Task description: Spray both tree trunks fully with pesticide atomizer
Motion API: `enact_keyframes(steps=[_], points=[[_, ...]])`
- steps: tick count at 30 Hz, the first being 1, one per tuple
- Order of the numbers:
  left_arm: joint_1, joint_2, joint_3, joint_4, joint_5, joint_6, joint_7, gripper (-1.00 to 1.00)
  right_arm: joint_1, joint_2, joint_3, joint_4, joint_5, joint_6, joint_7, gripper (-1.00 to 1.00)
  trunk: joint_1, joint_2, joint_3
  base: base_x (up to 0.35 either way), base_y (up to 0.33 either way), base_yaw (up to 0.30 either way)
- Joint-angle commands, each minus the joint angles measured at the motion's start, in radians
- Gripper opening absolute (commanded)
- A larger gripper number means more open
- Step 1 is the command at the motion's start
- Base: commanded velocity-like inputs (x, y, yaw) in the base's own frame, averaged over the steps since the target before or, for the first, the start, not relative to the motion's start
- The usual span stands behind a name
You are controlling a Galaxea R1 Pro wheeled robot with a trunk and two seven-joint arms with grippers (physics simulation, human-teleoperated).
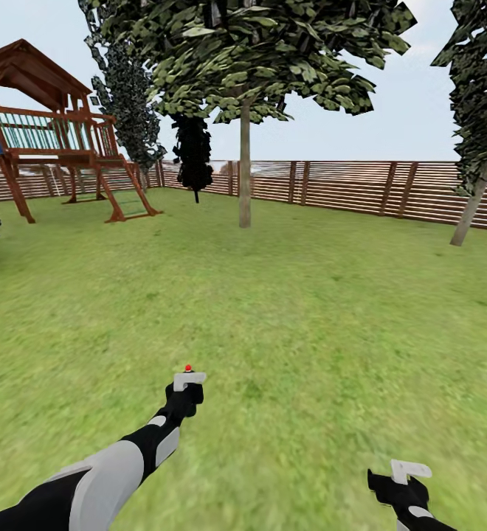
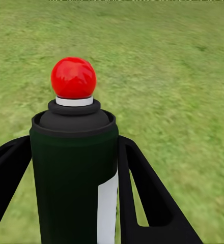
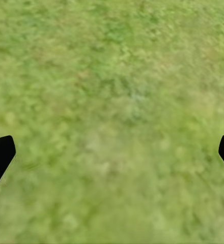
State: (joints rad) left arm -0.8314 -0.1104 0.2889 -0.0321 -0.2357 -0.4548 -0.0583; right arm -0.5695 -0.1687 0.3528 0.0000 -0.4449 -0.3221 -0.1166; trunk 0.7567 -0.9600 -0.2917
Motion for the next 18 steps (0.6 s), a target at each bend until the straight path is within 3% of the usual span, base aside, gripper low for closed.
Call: enact_keyframes(steps=[1, 18], points=[[0.000, 0.000, 0.000, 0.000, 0.000, 0.000, 0.000, -1.00, 0.000, 0.000, 0.000, 0.000, 0.000, 0.000, 0.000, 1.00, 0.000, 0.000, 0.000, 0.350, 0.000, 0.000], [0.000, -0.002, 0.001, 0.001, 0.001, -0.001, 0.000, -1.00, 0.000, 0.000, 0.000, 0.000, 0.000, 0.000, 0.000, 1.00, 0.000, 0.000, 0.000, 0.350, 0.000, 0.000]])
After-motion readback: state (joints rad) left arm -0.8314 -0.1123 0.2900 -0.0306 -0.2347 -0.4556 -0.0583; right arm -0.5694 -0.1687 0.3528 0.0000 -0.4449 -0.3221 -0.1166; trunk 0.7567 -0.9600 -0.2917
